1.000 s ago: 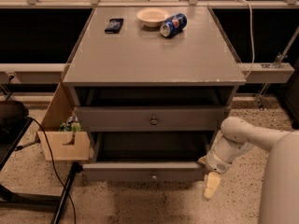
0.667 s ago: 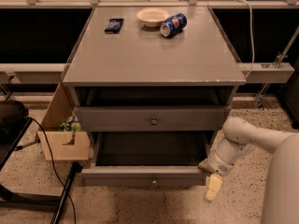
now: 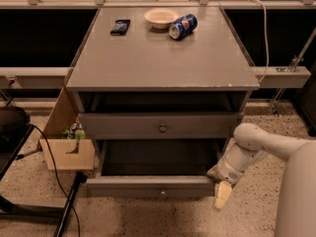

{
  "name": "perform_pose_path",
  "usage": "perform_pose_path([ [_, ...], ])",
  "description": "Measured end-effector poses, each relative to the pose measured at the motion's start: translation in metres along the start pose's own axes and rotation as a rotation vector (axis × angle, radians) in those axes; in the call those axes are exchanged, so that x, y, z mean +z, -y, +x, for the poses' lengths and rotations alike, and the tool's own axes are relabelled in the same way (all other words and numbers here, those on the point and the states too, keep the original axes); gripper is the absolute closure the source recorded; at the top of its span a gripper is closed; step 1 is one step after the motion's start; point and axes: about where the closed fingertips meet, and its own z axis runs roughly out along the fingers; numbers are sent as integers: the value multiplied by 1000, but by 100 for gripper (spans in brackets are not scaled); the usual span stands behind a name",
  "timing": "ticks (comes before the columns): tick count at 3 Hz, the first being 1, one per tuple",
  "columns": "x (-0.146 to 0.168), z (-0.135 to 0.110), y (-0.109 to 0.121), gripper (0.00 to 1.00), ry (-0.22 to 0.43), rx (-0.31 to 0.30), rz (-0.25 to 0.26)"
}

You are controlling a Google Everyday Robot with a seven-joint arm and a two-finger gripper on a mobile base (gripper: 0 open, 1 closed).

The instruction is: Open middle drawer

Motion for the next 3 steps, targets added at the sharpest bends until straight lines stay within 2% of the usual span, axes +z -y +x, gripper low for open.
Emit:
perform_pose_path([
  [1, 5, -9, 20, 0, 31, -18, 43],
  [2, 11, -9, 30, 0, 63, -38, 72],
  [3, 25, 0, 32, 0, 99, -49, 68],
])
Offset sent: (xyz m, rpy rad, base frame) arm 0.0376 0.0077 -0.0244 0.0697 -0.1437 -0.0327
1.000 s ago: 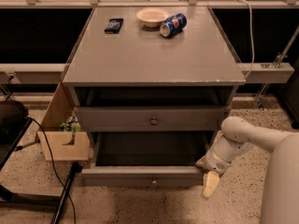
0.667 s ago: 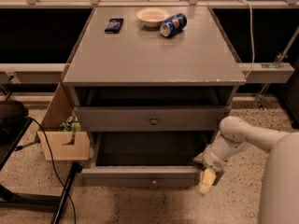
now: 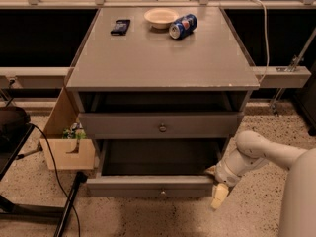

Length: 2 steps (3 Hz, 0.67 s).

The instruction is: Open middle drawer

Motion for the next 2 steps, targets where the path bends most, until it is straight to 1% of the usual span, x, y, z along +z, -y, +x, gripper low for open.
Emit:
perform_pose_path([
  [1, 10, 12, -11, 0, 30, 3, -39],
  [2, 7, 10, -13, 0, 31, 3, -40],
])
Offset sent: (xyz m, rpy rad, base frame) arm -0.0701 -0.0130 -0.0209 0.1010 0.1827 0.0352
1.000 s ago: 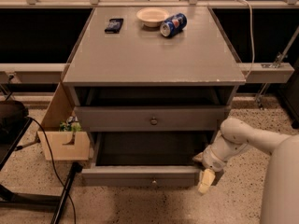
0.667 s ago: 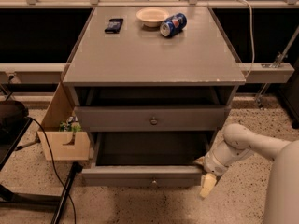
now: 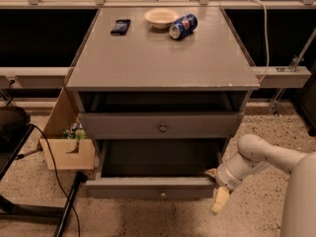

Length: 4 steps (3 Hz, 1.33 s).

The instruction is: Open middle drawer

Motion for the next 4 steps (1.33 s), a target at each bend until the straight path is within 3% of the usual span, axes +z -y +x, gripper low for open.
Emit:
perform_pose_path([
  [2, 0, 3, -13, 0, 11, 8, -28],
  [3, 1, 11, -34, 0, 14, 19, -69],
  [4, -6, 18, -77, 0, -9, 26, -122],
])
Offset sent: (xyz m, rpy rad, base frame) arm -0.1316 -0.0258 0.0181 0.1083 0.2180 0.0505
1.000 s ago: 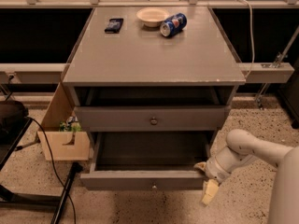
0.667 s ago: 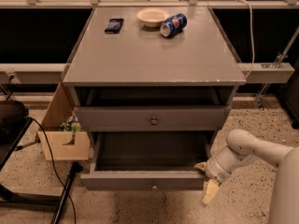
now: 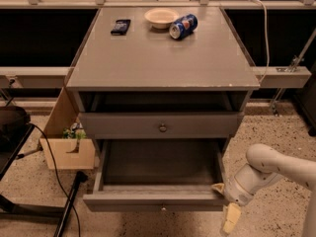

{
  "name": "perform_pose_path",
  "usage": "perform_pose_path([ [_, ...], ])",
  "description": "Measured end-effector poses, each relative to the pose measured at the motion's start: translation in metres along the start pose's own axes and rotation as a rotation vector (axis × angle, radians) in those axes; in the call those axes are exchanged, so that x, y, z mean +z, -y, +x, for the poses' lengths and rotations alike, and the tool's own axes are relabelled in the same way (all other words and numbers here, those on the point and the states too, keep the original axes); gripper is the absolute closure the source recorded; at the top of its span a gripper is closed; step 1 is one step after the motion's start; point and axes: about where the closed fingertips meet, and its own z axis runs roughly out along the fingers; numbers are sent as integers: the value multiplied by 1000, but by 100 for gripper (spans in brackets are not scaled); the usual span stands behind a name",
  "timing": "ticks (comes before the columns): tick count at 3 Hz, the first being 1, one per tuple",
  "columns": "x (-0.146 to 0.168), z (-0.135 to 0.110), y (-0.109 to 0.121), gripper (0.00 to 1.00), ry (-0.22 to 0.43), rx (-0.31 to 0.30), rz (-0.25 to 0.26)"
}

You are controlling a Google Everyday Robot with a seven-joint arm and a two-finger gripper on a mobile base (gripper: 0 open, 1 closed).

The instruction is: Open middle drawer

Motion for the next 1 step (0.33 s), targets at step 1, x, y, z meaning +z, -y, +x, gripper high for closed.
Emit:
perform_pose_path([
  [1, 0, 0, 0, 0, 0, 0, 0],
])
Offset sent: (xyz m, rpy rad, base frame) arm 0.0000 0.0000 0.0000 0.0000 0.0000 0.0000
